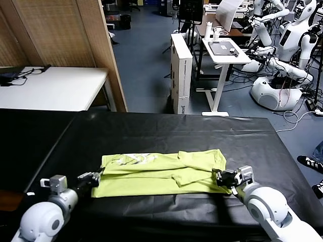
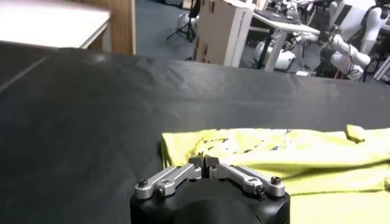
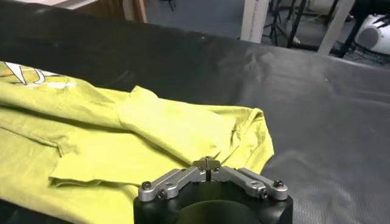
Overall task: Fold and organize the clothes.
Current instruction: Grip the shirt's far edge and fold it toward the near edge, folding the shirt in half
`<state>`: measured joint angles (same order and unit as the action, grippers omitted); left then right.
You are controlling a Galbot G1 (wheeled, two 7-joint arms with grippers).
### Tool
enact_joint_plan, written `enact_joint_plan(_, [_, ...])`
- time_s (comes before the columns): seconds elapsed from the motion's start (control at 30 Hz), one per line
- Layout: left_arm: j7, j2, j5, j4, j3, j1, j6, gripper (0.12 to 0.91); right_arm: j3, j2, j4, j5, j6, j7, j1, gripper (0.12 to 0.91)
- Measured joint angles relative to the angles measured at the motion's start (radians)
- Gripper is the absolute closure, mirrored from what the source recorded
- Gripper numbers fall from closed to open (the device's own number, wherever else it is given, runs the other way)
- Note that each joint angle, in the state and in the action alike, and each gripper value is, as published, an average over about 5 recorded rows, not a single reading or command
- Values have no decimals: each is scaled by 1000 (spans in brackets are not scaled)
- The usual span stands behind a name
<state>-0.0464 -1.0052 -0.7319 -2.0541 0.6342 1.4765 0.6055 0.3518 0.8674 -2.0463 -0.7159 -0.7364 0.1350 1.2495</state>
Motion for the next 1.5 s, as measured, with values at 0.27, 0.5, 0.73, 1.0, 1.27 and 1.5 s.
enact_joint_plan(0.27, [-2, 2, 3, 18, 18, 22, -12, 850, 2, 0, -9, -19, 0, 20, 1, 885])
enact_joint_plan(0.5, [-7, -1, -3, 10, 22, 25, -10, 850, 8, 0, -22, -32, 0, 36, 2, 885])
enact_joint_plan(0.73, [-9, -2, -11, -4, 40, 35, -9, 850, 21, -7, -37, -50, 0, 40, 14, 885])
enact_joint_plan(1.0, [-6, -5, -13, -15, 64, 67, -11, 850, 35, -8, -45, -47, 0, 31, 46, 885])
enact_joint_plan(1.27, [-5, -16, 21, -24, 69, 88, 23, 744, 42, -5, -62, -47, 0, 9, 72, 782])
enact_joint_plan(1.5, [-13, -11, 33, -41, 101, 103, 33, 316, 82, -9, -93, -60, 0, -7, 82, 352])
